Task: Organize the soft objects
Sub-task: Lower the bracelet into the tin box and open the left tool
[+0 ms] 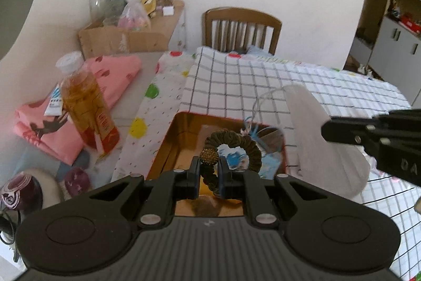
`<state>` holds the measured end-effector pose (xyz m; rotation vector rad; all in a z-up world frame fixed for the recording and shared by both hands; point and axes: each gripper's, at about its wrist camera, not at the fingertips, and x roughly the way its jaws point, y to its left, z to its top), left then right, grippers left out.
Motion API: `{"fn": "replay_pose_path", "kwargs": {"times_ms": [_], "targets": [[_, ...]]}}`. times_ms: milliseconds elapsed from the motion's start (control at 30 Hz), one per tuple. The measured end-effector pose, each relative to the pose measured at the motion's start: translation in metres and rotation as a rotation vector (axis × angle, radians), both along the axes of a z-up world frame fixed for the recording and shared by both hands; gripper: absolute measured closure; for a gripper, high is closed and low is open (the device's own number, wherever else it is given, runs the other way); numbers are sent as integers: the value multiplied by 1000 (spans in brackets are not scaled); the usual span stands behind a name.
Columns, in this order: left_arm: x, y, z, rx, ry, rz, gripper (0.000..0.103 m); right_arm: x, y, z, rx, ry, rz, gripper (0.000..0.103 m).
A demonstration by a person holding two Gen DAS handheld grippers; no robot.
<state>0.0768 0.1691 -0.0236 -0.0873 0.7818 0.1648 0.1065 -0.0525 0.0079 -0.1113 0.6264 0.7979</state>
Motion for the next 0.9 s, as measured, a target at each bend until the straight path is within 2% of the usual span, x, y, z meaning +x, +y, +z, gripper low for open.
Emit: {"fn": "replay_pose_path", "kwargs": {"times_ms": [433,667,900], "targets": [[25,21,-44,3,119,49,90,44,51,-46,-48,118,30,98],[34,23,-62,22,174,37,90,52,59,-71,-115,150,38,98],[42,21,-74,38,214,17,90,55,63,-80,-140,163,43,98]]}}
